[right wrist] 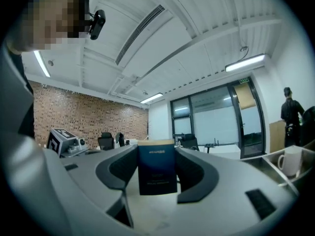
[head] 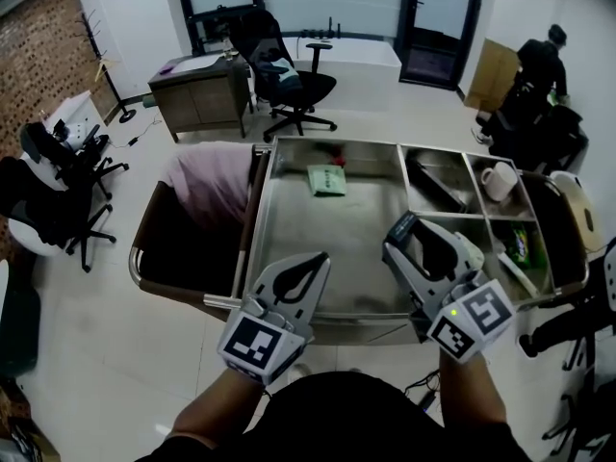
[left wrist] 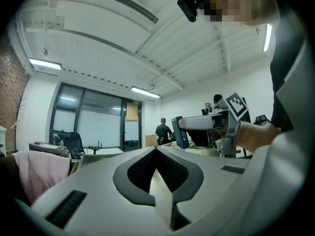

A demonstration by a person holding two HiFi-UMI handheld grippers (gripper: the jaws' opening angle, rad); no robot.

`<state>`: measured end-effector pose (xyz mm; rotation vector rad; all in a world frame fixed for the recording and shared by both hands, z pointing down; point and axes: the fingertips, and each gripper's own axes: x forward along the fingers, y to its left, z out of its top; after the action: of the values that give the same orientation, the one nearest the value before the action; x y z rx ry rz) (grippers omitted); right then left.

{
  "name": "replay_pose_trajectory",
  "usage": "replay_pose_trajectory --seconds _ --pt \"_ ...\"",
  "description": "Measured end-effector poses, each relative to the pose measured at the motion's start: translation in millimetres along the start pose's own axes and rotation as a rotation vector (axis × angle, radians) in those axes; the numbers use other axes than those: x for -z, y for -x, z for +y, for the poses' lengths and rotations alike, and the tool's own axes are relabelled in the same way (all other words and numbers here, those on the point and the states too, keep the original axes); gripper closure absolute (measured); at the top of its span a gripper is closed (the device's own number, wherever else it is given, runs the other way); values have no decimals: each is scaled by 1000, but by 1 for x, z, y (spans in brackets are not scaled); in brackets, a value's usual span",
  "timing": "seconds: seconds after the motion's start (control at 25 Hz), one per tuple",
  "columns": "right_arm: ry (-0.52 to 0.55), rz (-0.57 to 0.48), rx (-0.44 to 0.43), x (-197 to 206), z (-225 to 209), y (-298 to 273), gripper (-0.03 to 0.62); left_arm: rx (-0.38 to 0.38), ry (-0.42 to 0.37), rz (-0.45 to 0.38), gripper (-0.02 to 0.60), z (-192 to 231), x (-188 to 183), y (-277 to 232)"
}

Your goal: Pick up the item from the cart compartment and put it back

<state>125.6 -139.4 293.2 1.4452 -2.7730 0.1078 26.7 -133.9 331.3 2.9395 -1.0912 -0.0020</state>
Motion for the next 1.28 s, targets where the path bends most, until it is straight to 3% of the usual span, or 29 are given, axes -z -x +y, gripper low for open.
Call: replay_pose_trajectory --seconds 0.24,0.76,1.12,1.28 --pt "66 22 -14 -19 -11 -18 336 -8 2 -4 581 5 0 1" --pt "204 188 -18 -15 -54 -93 336 3 18 -4 581 0 6 1" --pt "307 347 -15 23 -66 -150 329 -19 14 -12 581 5 1 3" --pt "328 360 -41 31 -59 -156 284 -26 17 -12 581 8 1 5"
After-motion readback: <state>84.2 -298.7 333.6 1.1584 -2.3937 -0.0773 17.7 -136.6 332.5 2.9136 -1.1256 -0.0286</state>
